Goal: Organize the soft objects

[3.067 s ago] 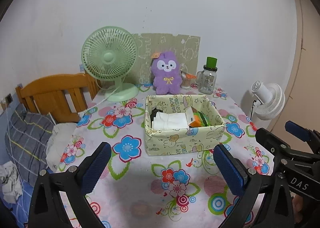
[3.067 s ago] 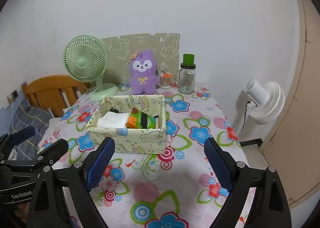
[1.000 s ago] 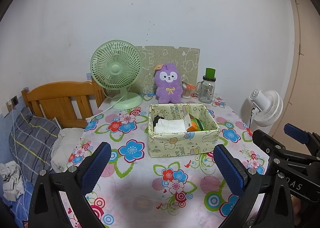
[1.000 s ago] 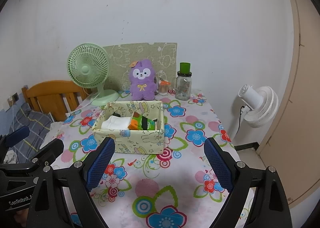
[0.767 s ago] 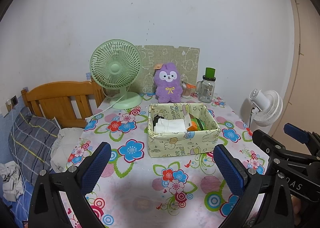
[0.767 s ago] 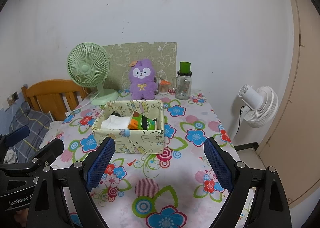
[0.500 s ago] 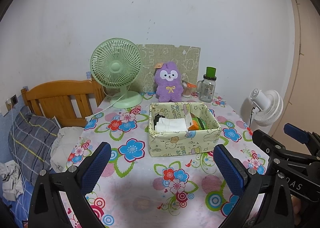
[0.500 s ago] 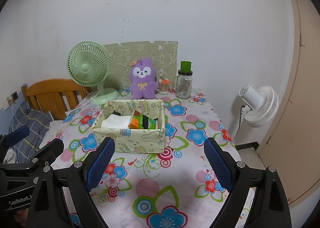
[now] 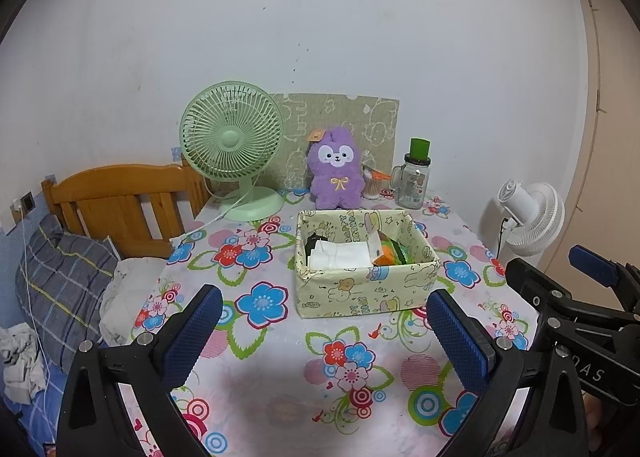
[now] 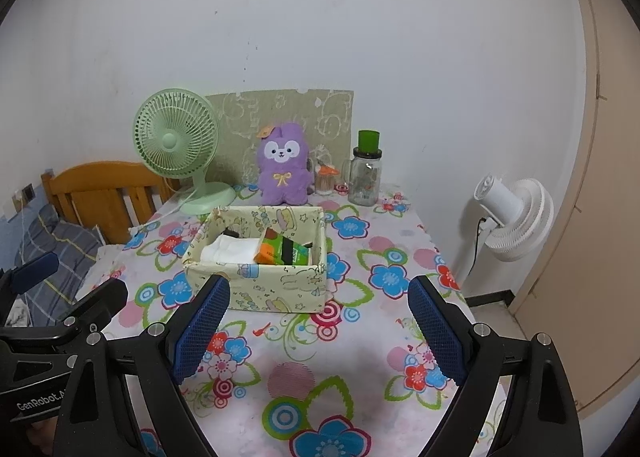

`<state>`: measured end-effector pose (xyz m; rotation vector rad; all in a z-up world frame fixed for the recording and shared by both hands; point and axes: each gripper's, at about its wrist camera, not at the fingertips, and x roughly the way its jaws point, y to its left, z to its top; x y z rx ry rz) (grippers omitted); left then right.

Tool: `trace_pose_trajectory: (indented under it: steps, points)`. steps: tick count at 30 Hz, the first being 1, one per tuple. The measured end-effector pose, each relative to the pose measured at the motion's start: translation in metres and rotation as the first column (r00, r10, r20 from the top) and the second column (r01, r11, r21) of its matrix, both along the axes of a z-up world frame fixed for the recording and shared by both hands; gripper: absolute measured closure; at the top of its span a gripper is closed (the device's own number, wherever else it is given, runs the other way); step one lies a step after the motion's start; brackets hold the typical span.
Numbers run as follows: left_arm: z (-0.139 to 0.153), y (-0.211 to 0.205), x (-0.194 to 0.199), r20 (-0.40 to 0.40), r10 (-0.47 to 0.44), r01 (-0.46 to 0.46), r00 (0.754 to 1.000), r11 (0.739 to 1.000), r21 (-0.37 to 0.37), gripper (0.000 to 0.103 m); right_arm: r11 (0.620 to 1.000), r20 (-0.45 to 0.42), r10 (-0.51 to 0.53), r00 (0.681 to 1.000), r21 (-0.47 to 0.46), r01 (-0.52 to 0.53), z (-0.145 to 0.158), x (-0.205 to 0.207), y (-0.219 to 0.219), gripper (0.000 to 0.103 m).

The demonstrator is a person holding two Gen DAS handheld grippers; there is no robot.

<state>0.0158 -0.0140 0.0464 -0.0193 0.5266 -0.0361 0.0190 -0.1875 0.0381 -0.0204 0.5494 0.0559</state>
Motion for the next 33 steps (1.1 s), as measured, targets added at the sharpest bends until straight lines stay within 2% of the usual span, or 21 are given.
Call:
trace_pose_trajectory:
  steps: [33]
  points:
    - [0.0012,-0.0024,-0.0008,0.003,-0.002,0.002,1.000,1.000,0.005,0.000,1.000,0.004,-0.002,1.000,0.002,0.002,0.0019,-0.0005,-0.0020,0.011]
